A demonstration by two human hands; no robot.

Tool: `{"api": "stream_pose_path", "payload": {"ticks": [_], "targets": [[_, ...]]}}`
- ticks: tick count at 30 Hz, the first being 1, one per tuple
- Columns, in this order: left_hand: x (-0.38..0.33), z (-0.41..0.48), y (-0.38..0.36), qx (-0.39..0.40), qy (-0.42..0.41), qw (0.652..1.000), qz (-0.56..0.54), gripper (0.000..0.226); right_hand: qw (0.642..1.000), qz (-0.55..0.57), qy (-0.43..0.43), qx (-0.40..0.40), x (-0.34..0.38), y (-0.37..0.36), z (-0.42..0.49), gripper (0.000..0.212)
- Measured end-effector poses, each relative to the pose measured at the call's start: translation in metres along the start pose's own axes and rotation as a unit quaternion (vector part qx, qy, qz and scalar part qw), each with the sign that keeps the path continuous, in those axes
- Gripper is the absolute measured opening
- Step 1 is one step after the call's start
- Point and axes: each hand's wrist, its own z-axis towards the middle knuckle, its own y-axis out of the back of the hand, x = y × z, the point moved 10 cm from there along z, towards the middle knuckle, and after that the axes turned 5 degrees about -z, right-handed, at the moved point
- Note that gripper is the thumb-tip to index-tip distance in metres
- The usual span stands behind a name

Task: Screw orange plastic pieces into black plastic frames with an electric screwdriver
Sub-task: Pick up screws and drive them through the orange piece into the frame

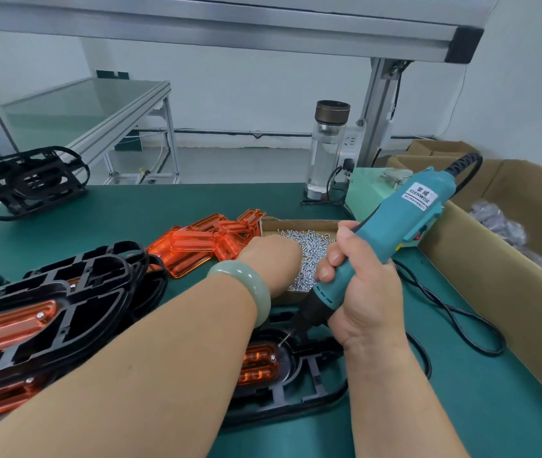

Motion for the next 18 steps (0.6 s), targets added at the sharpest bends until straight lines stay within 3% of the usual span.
{"api": "stream_pose_path", "payload": {"ticks": [4,8,18], "targets": [[0.003,-0.002,0.0,0.014,0.013,0.999,-0.049,0.019,1.0,-0.001,-0.003,-0.002,0.0,0.002,0.001,0.011],[0.008,-0.004,0.007,-0.022,0.023,0.993,-0.116,0.025,1.0,-0.001,0.0,-0.003,0.0,0.003,0.002,0.01],[0.025,-0.007,0.016,-0.121,0.037,0.966,-0.225,0.016,1.0,0.009,-0.005,0.002,-0.001,0.001,0.002,0.006]]}}
